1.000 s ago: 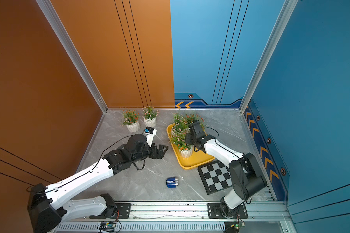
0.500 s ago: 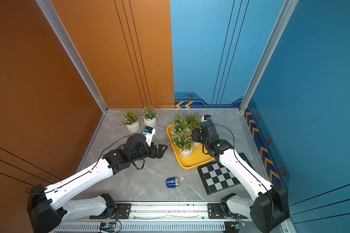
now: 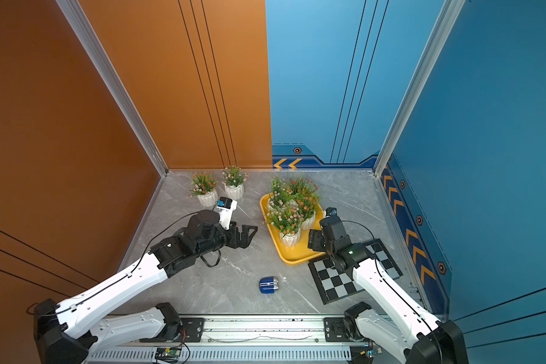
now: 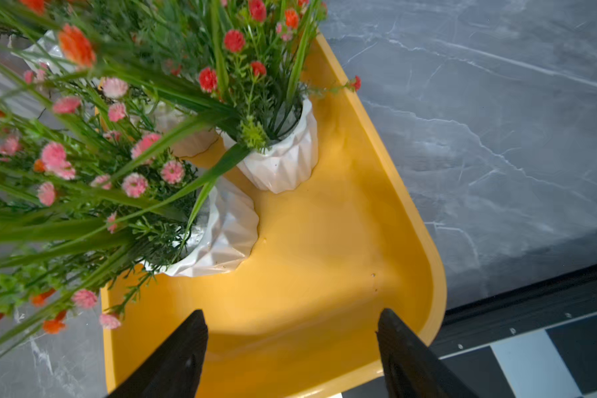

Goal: Put the potted gypsophila into the storage box
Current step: Move the baby's breath potted plant into the storage box.

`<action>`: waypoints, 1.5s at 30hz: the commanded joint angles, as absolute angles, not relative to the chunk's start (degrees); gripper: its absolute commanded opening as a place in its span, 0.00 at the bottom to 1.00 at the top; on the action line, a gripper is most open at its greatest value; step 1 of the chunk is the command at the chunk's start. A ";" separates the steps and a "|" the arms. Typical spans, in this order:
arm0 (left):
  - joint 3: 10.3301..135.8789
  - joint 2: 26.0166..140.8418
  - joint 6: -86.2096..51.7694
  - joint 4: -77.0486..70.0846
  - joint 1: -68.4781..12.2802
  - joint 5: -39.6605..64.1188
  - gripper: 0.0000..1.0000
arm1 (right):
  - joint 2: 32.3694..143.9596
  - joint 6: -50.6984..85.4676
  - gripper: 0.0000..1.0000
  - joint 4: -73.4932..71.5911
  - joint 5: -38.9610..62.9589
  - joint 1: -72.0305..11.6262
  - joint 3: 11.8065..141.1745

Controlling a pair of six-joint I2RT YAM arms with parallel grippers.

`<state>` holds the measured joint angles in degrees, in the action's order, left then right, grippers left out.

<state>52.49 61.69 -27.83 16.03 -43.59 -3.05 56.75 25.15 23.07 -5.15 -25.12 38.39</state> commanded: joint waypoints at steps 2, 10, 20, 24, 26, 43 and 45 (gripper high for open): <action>51.58 60.92 -27.15 17.24 -43.45 -4.74 0.98 | 59.55 21.13 0.79 16.10 -0.02 -26.07 36.34; 50.62 59.73 -27.98 17.26 -43.43 -5.98 0.98 | 70.56 18.94 0.78 8.83 0.50 -29.35 37.17; 50.62 60.78 -28.48 17.44 -43.43 -6.56 0.98 | 79.29 20.13 1.00 2.38 0.57 -29.93 39.10; 51.10 61.53 -28.06 17.30 -43.07 -6.72 0.98 | 82.14 20.96 0.99 0.50 0.00 -30.49 40.05; 51.04 61.62 -28.52 17.23 -42.66 -7.03 0.98 | 83.44 21.22 0.99 -0.12 -0.30 -30.74 40.67; 49.41 62.15 -31.47 14.85 -34.42 -3.34 0.98 | 92.71 21.83 0.93 -1.86 -1.00 -30.92 48.28; 49.35 61.96 -31.84 15.16 -33.78 -3.16 0.98 | 92.80 22.08 0.93 -0.97 -1.50 -31.07 49.16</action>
